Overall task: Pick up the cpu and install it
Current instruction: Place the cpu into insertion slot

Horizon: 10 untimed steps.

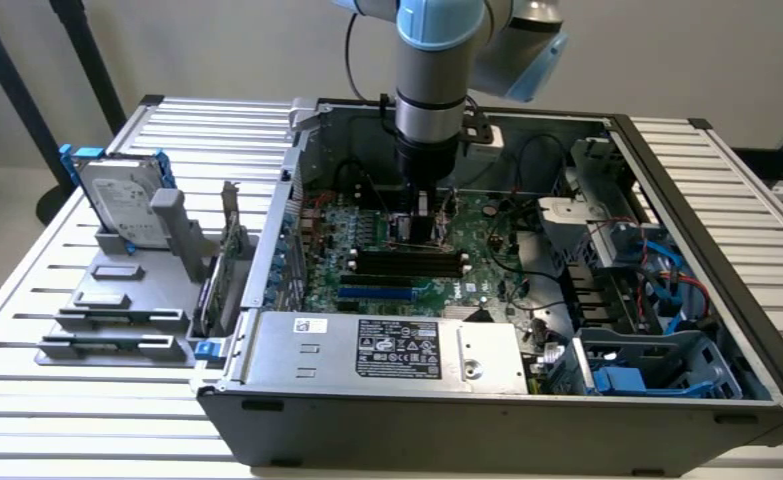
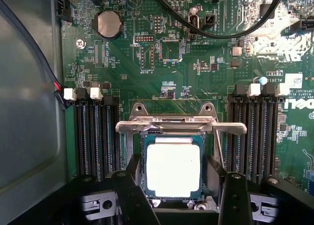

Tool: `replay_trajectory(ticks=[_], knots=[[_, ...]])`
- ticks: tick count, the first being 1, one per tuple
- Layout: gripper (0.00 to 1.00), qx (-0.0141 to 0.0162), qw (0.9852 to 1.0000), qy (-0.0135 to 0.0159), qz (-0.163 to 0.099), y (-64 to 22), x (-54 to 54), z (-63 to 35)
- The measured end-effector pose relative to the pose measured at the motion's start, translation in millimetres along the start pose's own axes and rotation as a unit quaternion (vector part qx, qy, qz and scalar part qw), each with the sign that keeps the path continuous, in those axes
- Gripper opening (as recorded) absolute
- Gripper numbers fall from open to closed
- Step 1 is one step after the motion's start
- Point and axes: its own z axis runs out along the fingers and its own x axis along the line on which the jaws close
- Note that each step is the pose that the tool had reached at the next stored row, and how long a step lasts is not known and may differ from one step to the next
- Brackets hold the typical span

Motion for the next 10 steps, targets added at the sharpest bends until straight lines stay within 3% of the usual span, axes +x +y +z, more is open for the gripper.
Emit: replay_trajectory(ticks=[4, 10], knots=[[0.62, 0.0000, 1.0000, 0.0000, 0.000, 0.1, 0.1, -2.4], [0.62, 0.0006, 1.0000, 0.0000, 0.000, 0.4, 0.6, -14.7]])
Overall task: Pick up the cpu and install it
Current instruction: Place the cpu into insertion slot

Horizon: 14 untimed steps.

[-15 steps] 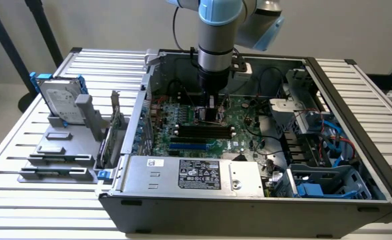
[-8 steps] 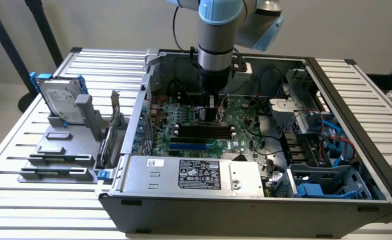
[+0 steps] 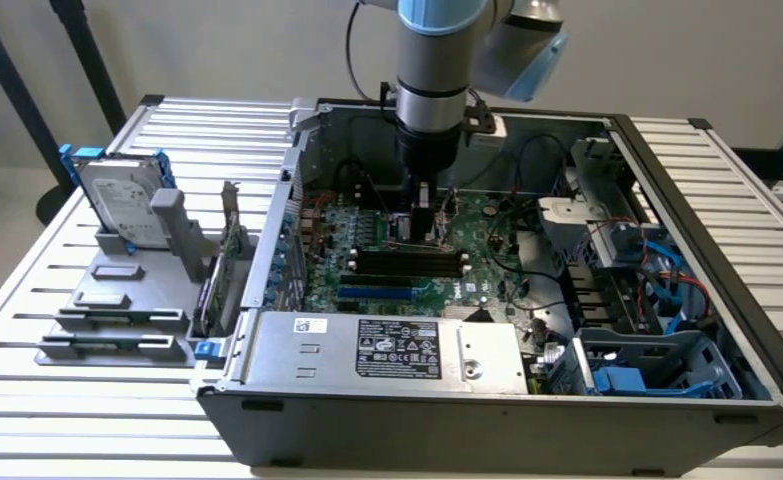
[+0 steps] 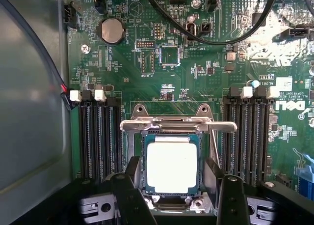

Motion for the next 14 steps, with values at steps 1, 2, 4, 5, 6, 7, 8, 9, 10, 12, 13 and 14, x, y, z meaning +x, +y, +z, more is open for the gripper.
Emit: replay_trajectory(ticks=[1, 2, 4, 5, 6, 7, 8, 9, 10, 12, 13, 14], knots=[[0.62, 0.0001, 1.0000, 0.0000, 0.000, 0.0, 0.1, -2.2], [0.62, 0.0002, 1.0000, 0.0000, 0.000, 0.1, 0.2, -4.6], [0.62, 0.0004, 1.0000, 0.0001, 0.000, 0.0, 0.3, -9.7], [0.62, 0.0005, 1.0000, 0.0002, 0.000, -0.4, 0.3, -11.8], [0.62, 0.0007, 1.0000, 0.0003, 0.000, -1.0, 0.2, -13.5], [0.62, 0.0010, 1.0000, 0.0005, 0.000, -1.9, 0.1, -14.8], [0.62, 0.0014, 1.0000, 0.0008, 0.000, -3.2, -0.2, -15.8], [0.62, 0.0019, 1.0000, 0.0010, 0.000, -5.0, -0.5, -16.5], [0.60, 0.0022, 1.0000, 0.0012, 0.000, -6.9, -0.8, -17.1], [0.54, 0.0032, 1.0000, 0.0016, 0.000, -11.1, -1.5, -18.4], [0.47, 0.0037, 1.0000, 0.0019, 0.000, -13.5, -1.9, -19.1], [0.47, 0.0042, 1.0000, 0.0021, 0.000, -15.8, -2.3, -19.7]])
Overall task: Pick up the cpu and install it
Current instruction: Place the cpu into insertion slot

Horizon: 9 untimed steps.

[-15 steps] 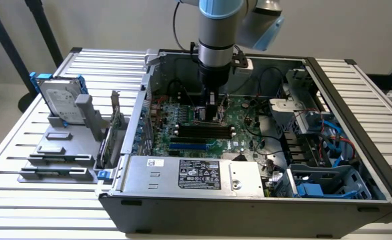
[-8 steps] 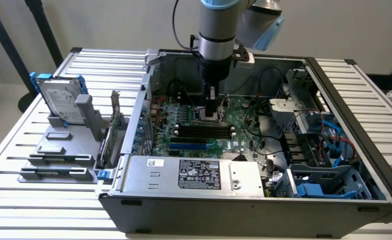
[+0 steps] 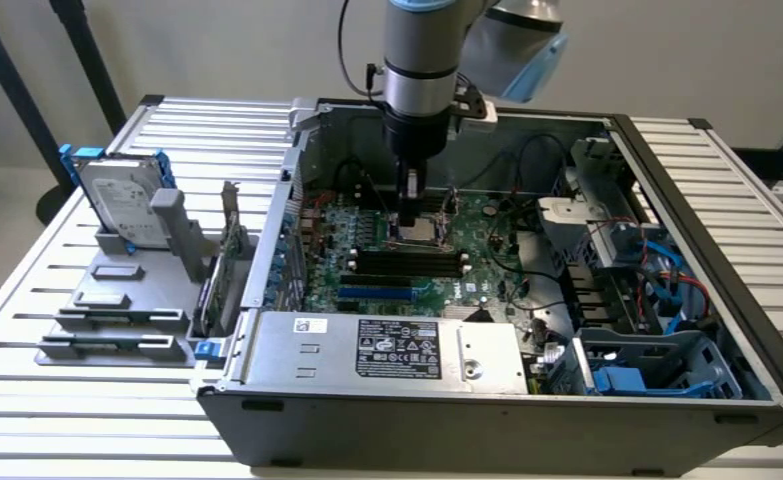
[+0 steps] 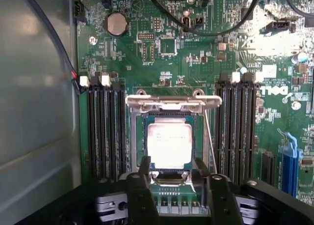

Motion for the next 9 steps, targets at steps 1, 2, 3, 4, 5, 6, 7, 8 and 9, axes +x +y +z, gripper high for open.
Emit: replay_trajectory(ticks=[1, 2, 3, 4, 5, 6, 7, 8, 9], knots=[[0.42, 0.0004, 1.0000, 0.0002, 0.000, -2.4, -0.4, -0.6], [0.36, 0.0008, 1.0000, 0.0004, 0.000, -4.9, -0.9, -1.1], [0.36, 0.0012, 1.0000, 0.0007, 0.000, -7.3, -1.3, -1.6], [0.24, 0.0016, 1.0000, 0.0009, 0.000, -9.8, -1.7, -2.1], [0.24, 0.0021, 1.0000, 0.0011, 0.000, -12.4, -2.1, -2.6], [0.18, 0.0025, 1.0000, 0.0014, 0.000, -14.7, -2.5, -3.1], [0.12, 0.0029, 1.0000, 0.0015, 0.000, -16.6, -2.9, -3.5], [0.12, 0.0033, 1.0000, 0.0017, 0.000, -18.0, -3.2, -3.8], [0.11, 0.0036, 1.0000, 0.0018, 0.000, -18.7, -3.5, -4.0]])
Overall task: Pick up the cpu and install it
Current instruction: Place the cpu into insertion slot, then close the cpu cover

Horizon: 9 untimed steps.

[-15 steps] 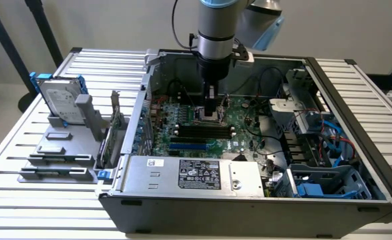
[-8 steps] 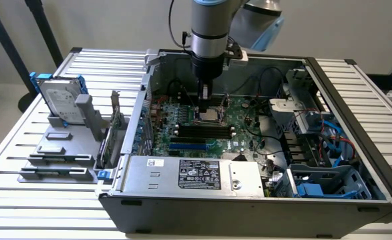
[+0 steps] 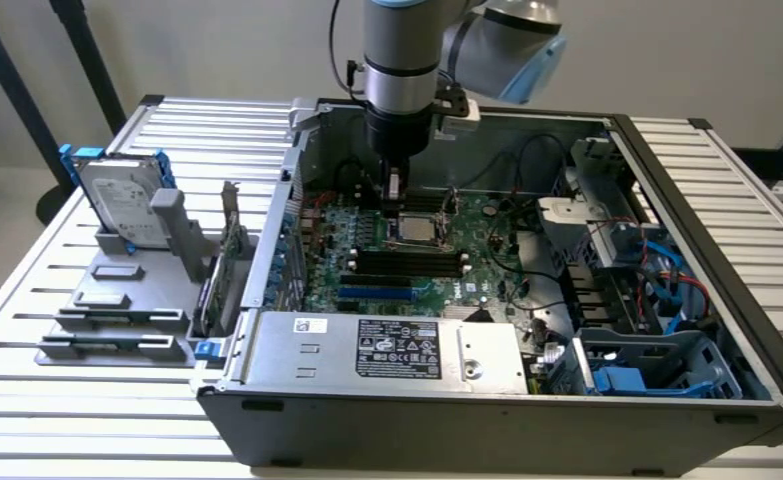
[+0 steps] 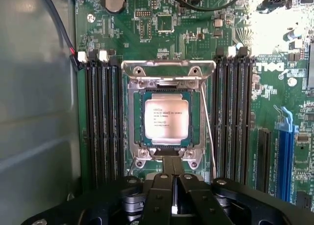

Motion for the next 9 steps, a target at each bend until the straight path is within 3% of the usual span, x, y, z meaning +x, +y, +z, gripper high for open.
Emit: replay_trajectory(ticks=[9], knots=[[0.11, 0.0001, 1.0000, 0.0000, 0.000, -0.4, -0.1, -0.1]])
